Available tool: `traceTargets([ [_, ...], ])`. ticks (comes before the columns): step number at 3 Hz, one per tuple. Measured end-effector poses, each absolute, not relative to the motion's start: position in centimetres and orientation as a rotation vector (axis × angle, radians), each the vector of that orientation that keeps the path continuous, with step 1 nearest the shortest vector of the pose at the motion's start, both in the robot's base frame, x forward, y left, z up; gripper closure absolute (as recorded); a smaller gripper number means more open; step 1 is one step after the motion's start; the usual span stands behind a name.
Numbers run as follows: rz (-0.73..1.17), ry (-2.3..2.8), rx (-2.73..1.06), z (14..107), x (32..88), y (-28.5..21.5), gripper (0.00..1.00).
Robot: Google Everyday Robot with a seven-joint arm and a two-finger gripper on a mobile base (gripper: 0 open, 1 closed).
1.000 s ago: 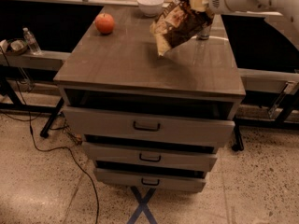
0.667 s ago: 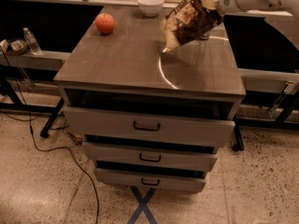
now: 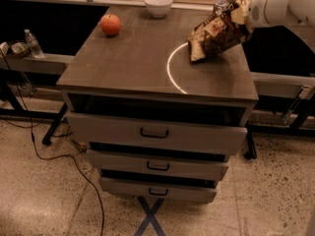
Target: Move brown chip bag near redbull can
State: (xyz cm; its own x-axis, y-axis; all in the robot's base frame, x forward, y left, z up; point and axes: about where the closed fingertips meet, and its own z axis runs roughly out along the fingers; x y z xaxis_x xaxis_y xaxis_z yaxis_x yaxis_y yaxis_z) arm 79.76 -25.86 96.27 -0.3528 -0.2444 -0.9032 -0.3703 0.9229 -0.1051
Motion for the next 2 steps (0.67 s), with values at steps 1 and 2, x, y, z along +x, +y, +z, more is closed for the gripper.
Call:
traceTargets([
  [1, 0.158, 1.999, -0.442, 94.0, 79.8, -26.5, 1.0],
  [2, 0.158, 2.05, -0.434, 92.2, 79.4, -27.4, 0.82],
])
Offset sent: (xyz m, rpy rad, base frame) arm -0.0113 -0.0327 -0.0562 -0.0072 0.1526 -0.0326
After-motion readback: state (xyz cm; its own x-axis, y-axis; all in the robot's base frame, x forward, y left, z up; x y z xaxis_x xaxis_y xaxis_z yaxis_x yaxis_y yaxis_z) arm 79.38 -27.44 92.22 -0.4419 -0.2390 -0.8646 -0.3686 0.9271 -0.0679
